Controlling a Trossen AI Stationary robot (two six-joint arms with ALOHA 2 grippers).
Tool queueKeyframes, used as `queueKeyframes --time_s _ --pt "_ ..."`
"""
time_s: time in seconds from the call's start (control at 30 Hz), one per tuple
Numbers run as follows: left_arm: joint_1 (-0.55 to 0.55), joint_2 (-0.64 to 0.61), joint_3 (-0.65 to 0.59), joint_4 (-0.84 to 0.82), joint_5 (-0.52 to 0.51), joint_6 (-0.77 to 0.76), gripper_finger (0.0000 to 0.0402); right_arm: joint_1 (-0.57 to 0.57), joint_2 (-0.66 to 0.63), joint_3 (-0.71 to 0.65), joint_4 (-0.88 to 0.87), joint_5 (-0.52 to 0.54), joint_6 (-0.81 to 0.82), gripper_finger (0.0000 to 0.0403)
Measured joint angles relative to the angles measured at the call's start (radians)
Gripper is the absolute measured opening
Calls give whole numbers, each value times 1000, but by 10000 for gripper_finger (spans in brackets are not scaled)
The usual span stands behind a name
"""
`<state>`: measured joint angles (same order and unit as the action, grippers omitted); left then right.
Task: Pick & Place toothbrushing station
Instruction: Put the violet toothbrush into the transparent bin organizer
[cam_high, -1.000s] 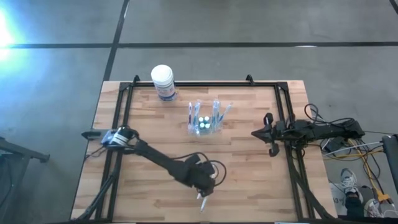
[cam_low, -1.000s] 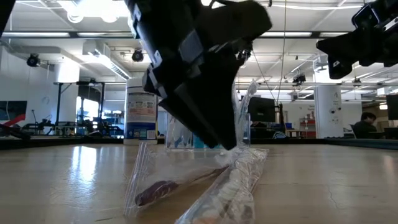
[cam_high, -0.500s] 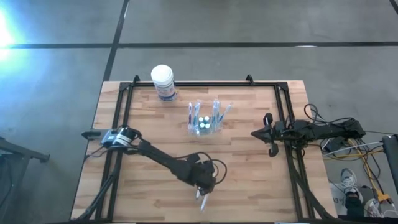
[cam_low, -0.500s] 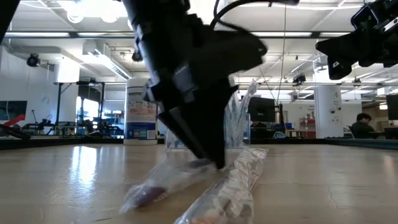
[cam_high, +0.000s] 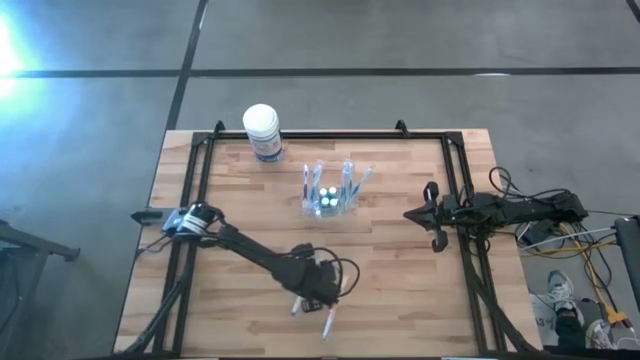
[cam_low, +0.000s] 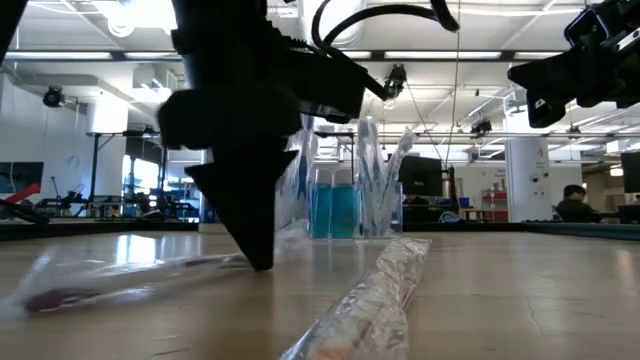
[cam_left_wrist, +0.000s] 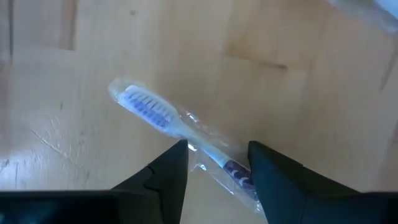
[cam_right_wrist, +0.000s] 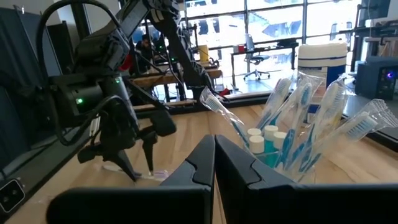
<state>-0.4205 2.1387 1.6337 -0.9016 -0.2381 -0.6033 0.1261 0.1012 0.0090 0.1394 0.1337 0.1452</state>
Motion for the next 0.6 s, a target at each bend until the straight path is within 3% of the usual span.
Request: queueKeyframes --time_s 0.17,0.43,0.6 --pt "-12 -36 0 -5 -1 8 175 0 2 0 -2 0 0 8" --pt "-15 -79 0 15 -68 -248 175 0 5 0 -1 1 5 8" --pt "-14 -79 -16 20 -101 -307 175 0 6 0 0 0 15 8"
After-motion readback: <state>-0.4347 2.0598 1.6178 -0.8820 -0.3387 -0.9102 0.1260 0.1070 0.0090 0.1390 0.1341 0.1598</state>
